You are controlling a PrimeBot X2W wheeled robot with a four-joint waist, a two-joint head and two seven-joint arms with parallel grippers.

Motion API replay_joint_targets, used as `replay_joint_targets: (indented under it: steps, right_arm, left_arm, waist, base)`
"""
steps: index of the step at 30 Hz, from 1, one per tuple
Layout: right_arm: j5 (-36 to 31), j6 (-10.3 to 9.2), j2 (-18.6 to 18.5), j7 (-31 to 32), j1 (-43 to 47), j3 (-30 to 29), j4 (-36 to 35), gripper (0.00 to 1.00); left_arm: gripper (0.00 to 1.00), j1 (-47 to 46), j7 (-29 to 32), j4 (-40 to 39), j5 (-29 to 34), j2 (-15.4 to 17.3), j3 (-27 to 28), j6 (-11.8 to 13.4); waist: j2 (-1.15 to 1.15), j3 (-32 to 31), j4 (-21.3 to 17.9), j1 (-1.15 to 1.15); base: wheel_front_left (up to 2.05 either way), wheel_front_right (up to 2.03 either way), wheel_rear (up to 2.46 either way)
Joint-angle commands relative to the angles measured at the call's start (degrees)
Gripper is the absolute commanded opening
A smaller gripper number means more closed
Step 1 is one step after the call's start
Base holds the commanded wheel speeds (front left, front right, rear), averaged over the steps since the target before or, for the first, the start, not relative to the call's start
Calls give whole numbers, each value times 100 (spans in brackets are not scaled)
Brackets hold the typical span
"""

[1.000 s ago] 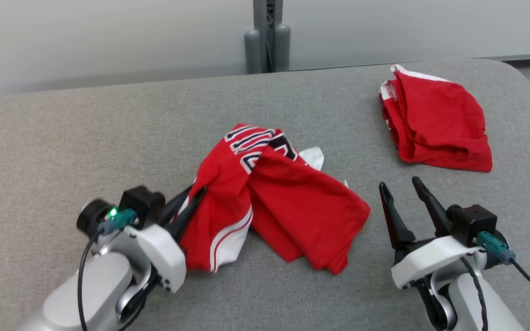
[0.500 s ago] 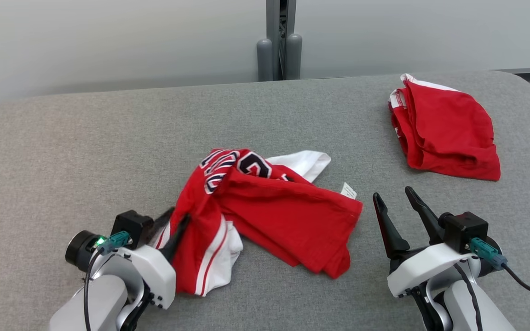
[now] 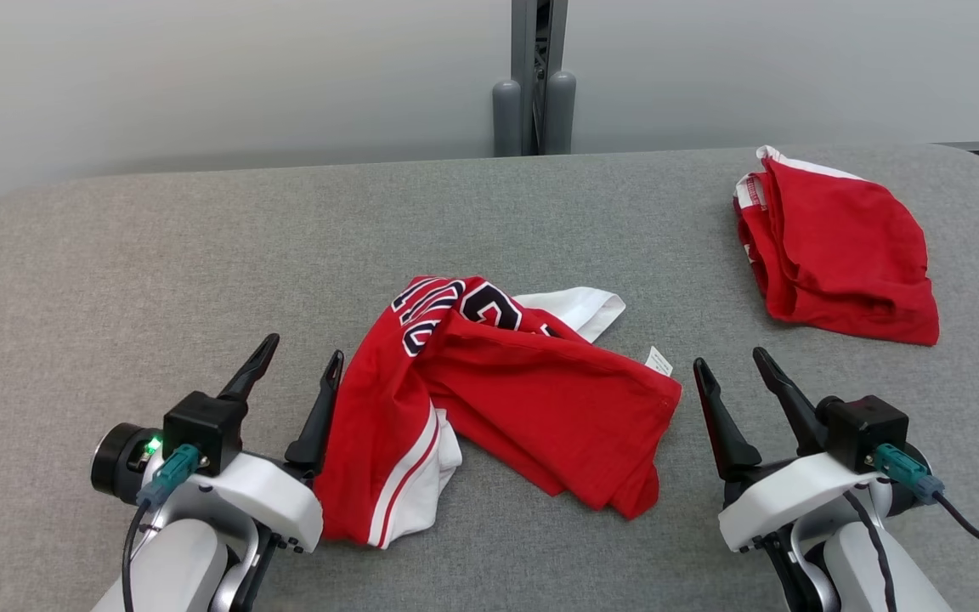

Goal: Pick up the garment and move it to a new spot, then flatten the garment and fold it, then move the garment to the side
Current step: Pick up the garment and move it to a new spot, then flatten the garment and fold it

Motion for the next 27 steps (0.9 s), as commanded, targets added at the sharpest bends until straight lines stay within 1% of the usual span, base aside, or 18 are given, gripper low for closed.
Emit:
replay_joint_targets:
  steps: [1,6,11,12,15,20,23,27]
  right_arm:
    - [-8,-2,-26,-26,15,-24,-32,100]
    - [-58,-2,-26,-26,68,-129,-63,100]
    - [-74,-1,-28,-27,85,-182,-104,100]
    - [-74,-1,-28,-27,85,-182,-104,100]
    - [-91,-2,-25,-27,121,-249,-135,100]
    - [-93,-2,-27,-27,158,-355,-176,100]
    - [-94,-2,-26,-27,188,-387,-217,100]
    - [-94,-2,-27,-27,200,-422,-265,100]
  left_arm:
    - [100,180,-23,-189,154,-23,206,63]
    - [100,701,-24,-822,623,-244,897,139]
    - [100,1109,-24,-1170,929,-456,1520,117]
    - [100,1109,-24,-1170,929,-456,1520,117]
    - [100,1311,-24,-1294,1070,-581,1867,35]
    - [100,1558,-24,-1350,1285,-804,2264,-73]
    - [100,1638,-24,-1239,1390,-895,2388,-218]
    - [100,1721,-24,-1076,1518,-986,2406,-435]
  waist:
    - [0,10,4,0]
    - [0,-16,38,0]
    - [0,-50,49,0]
    - [0,-50,49,0]
    - [0,-72,57,0]
    - [0,-82,96,0]
    - [0,-68,124,0]
    - [0,-46,134,0]
  base:
    - [0,0,0]
    - [0,0,0]
    - [0,0,0]
    - [0,0,0]
    - [0,0,0]
    - [0,0,0]
    - [0,0,0]
    - [0,0,0]
